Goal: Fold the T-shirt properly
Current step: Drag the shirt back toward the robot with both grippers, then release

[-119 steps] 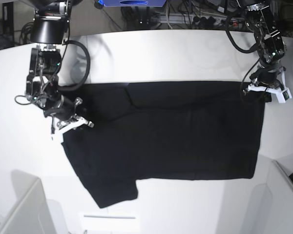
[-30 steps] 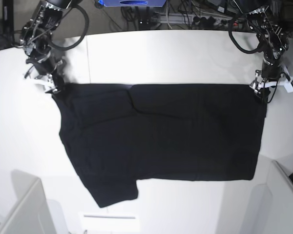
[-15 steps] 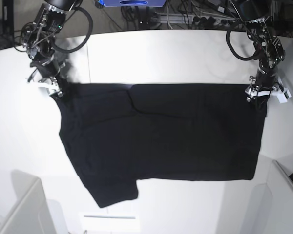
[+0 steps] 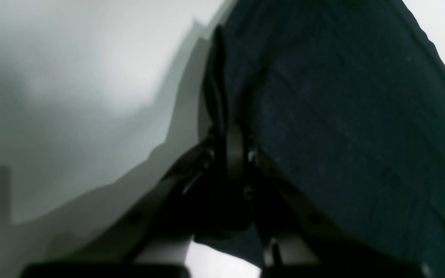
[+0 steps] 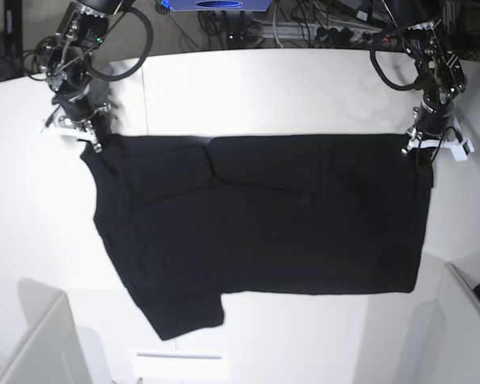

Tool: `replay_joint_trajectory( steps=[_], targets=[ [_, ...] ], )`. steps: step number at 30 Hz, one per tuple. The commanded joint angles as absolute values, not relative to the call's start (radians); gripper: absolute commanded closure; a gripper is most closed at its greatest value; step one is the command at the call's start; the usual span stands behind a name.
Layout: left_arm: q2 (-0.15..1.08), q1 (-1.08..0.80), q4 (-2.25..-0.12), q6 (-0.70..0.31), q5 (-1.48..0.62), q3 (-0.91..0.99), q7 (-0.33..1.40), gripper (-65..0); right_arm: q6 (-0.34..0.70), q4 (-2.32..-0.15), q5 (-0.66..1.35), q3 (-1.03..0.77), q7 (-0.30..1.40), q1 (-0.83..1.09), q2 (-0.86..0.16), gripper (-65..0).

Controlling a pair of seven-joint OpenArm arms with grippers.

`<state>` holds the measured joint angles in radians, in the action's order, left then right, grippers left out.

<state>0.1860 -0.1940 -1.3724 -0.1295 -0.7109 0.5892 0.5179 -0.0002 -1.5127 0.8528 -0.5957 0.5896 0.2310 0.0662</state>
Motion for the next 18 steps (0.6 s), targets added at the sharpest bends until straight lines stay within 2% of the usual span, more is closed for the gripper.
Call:
replay_joint_trajectory(
  steps=[1,18],
  targets=[
    [0.199,-0.197,-1.392,-0.124,-0.711,0.593,0.522,0.0,-0.002,-1.529,0.851,-0.599,0.587,0.231,0.059,0.0],
    [0.199,-0.309,-1.483,-0.124,-0.713,0.59,0.522,0.0,-0.004,-1.606,0.858,-0.599,0.588,0.312,0.059,0.0]
  ],
)
